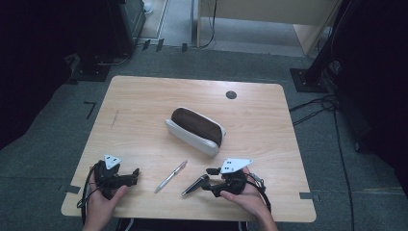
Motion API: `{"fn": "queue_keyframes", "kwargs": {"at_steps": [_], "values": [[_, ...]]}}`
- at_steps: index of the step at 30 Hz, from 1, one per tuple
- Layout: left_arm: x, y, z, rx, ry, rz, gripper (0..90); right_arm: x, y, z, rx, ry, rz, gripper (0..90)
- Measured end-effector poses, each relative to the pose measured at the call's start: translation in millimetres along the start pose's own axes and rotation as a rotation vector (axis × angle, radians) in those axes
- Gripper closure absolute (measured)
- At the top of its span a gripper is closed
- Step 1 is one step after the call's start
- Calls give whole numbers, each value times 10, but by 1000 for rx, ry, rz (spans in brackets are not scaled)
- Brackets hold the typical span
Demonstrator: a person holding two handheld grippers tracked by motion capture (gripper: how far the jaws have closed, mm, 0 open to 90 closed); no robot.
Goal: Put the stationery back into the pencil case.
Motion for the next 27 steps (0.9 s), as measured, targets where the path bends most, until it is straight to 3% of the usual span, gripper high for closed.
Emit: {"fn": "queue_keyframes", "kwargs": {"at_steps": [5,11,16,23,27], "values": [[0,0,0,0,0,0,0,-10,47,-44,-19,-5,3,355],[0,0,0,0,0,0,0,-30,73,-61,14,-10,21,346],[0,0,0,0,1,0,0,-44,115,-63,2,-26,33,354],[0,0,0,0,0,0,0,-66,140,-50,-11,-62,51,453],[0,0,0,0,0,0,0,-74,152,-33,-10,-82,56,567]]}}
Point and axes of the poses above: each handheld gripper's, and its own axes: y roughly forward along the jaws, x roughly out of its top, z roughly to its left, the point moved 5 cm from there along y, roughly forward along the jaws, and after that the axes turned 5 degrees about x, right-handed, at the moved point
